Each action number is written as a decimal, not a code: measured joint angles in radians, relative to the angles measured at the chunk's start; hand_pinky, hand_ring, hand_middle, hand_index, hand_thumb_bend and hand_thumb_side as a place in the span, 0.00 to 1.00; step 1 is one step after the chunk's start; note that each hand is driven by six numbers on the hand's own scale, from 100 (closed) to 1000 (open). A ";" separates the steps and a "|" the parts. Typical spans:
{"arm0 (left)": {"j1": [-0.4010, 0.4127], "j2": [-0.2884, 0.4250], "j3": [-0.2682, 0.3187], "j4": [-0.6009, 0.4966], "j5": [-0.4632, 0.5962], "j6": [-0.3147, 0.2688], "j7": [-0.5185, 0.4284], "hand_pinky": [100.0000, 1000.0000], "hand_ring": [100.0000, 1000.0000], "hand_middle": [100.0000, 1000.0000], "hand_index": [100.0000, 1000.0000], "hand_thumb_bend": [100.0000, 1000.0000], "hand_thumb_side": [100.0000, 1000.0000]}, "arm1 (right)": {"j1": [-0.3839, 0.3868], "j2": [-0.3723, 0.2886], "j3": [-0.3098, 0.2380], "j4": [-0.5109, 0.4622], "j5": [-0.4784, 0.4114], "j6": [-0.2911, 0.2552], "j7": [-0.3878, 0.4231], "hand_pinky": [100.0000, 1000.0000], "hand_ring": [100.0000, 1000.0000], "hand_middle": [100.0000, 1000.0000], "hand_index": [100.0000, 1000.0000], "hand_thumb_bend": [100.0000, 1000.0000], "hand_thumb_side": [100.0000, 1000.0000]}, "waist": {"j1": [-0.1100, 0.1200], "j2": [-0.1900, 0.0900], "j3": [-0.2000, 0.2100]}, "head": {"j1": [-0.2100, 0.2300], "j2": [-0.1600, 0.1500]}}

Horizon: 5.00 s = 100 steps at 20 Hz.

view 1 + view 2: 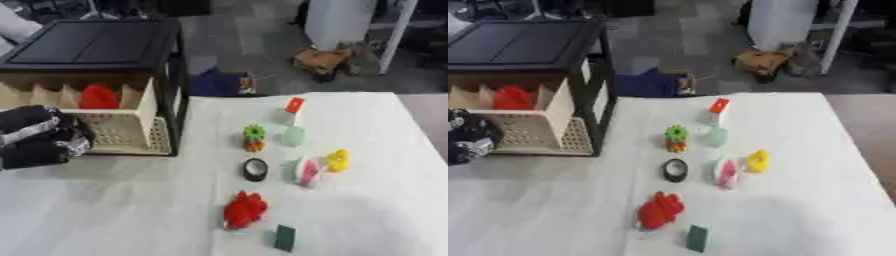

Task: Pick up objects from table and place into drawer.

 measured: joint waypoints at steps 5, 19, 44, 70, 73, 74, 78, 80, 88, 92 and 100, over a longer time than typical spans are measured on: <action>-0.028 -0.021 0.001 0.041 -0.009 -0.004 0.021 0.61 0.83 0.88 0.99 0.00 1.00 | 0.000 0.002 0.000 0.000 0.001 0.000 0.000 0.62 0.61 0.57 0.80 0.00 1.00 | 0.000 0.002 -0.002 | 0.002 -0.004; -0.089 -0.078 0.016 0.143 -0.041 -0.016 0.072 0.62 0.83 0.89 1.00 0.00 1.00 | -0.001 0.009 0.000 0.000 0.003 -0.001 0.002 0.62 0.61 0.57 0.80 0.00 1.00 | 0.000 0.005 -0.009 | 0.003 -0.008; -0.153 -0.139 0.019 0.259 -0.097 -0.064 0.126 0.67 0.87 0.96 1.00 0.00 1.00 | 0.000 0.011 0.000 0.000 0.003 -0.003 0.001 0.62 0.61 0.57 0.79 0.00 1.00 | 0.000 0.000 -0.015 | 0.004 -0.008; 0.014 -0.069 0.027 -0.061 -0.099 -0.035 0.054 0.58 0.81 0.84 0.94 0.00 1.00 | 0.017 0.017 -0.006 0.000 -0.009 -0.009 -0.005 0.62 0.61 0.58 0.79 0.00 1.00 | -0.025 -0.037 0.013 | -0.037 0.019; 0.031 -0.062 0.039 -0.113 -0.121 -0.031 0.042 0.57 0.79 0.82 0.93 0.00 1.00 | 0.017 0.017 -0.007 0.000 -0.012 -0.011 -0.006 0.62 0.61 0.58 0.79 0.00 1.00 | -0.024 -0.038 0.013 | -0.039 0.019; 0.036 -0.060 0.045 -0.132 -0.126 -0.029 0.039 0.56 0.78 0.81 0.93 0.00 1.00 | 0.017 0.017 -0.008 0.000 -0.013 -0.011 -0.007 0.62 0.61 0.58 0.79 0.00 1.00 | -0.024 -0.038 0.013 | -0.040 0.019; 0.067 -0.051 0.073 -0.237 -0.131 -0.019 0.039 0.47 0.68 0.75 0.89 0.00 1.00 | 0.017 0.017 -0.010 0.000 -0.014 -0.012 -0.007 0.62 0.61 0.58 0.79 0.00 1.00 | -0.025 -0.039 0.015 | -0.045 0.019; 0.080 -0.051 0.091 -0.294 -0.122 -0.010 0.051 0.40 0.62 0.72 0.87 0.00 1.00 | 0.017 0.017 -0.011 0.000 -0.014 -0.012 -0.007 0.62 0.61 0.58 0.79 0.00 1.00 | -0.025 -0.041 0.018 | -0.047 0.019; 0.083 -0.065 0.162 -0.351 -0.043 -0.010 0.280 0.28 0.48 0.61 0.79 0.00 1.00 | 0.018 0.017 -0.012 0.000 -0.014 -0.017 -0.010 0.62 0.61 0.58 0.79 0.00 1.00 | -0.027 -0.049 0.027 | -0.061 0.026; 0.096 -0.091 0.174 -0.352 0.030 0.001 0.430 0.28 0.45 0.58 0.76 0.00 1.00 | 0.017 0.017 -0.012 0.000 -0.014 -0.022 -0.010 0.62 0.62 0.58 0.79 0.00 1.00 | -0.028 -0.050 0.027 | -0.069 0.028; 0.119 -0.124 0.179 -0.352 0.193 -0.004 0.630 0.32 0.47 0.59 0.77 0.00 0.99 | 0.011 0.017 -0.012 0.000 -0.008 -0.031 -0.017 0.63 0.62 0.58 0.79 0.00 1.00 | -0.029 -0.050 0.027 | -0.083 0.035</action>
